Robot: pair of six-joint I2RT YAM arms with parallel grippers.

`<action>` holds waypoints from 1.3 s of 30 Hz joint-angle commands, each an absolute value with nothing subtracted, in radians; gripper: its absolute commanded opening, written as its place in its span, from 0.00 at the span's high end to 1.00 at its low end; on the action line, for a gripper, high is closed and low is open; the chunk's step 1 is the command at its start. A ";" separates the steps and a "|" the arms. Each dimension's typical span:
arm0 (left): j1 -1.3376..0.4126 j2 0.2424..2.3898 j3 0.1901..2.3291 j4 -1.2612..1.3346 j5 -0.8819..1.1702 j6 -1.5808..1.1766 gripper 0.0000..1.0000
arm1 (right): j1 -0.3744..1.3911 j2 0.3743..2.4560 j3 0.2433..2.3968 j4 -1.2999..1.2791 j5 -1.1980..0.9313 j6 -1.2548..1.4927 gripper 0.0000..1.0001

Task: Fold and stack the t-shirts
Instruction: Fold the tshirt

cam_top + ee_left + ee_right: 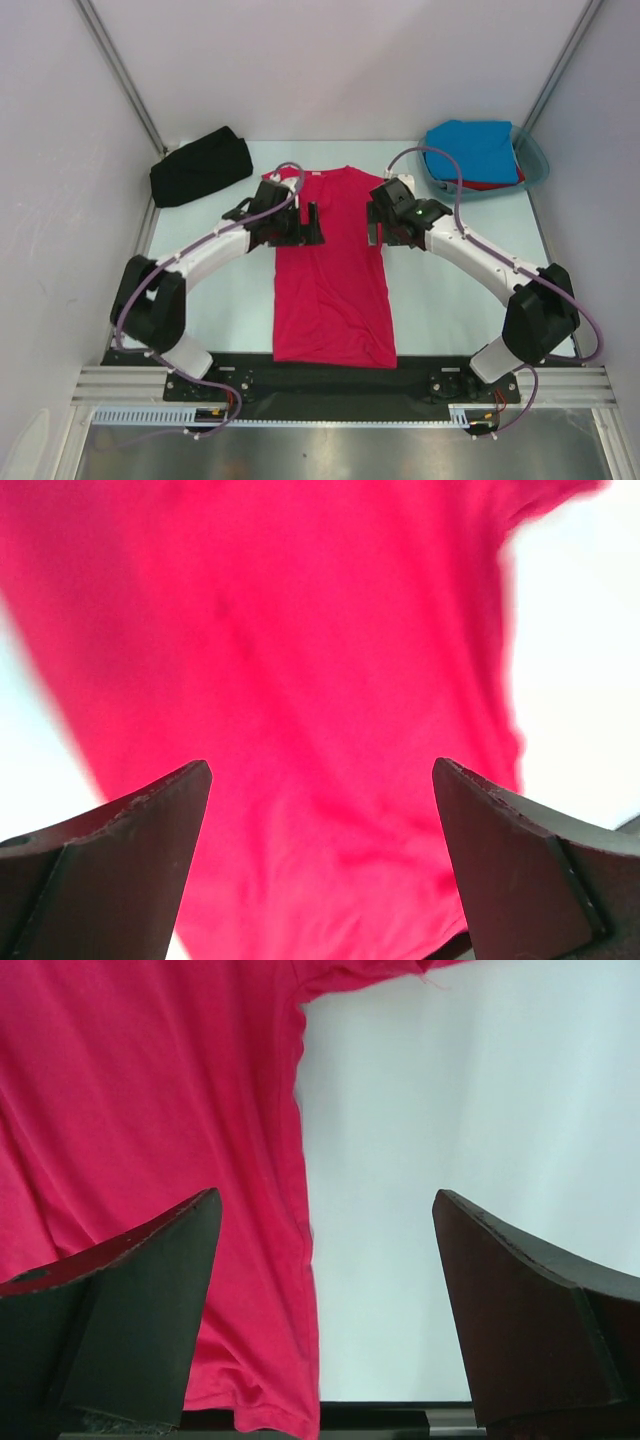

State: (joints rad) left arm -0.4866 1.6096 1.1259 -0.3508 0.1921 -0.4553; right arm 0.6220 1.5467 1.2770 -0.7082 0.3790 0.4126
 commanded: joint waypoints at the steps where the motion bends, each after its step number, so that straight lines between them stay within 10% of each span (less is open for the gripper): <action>1: -0.537 1.487 0.993 -0.374 0.086 -0.486 0.00 | 0.641 1.500 1.252 -0.747 0.405 0.451 0.09; 39: -0.920 1.304 0.348 -0.308 0.255 -0.768 0.00 | 0.690 1.485 1.200 -0.782 0.453 0.512 0.09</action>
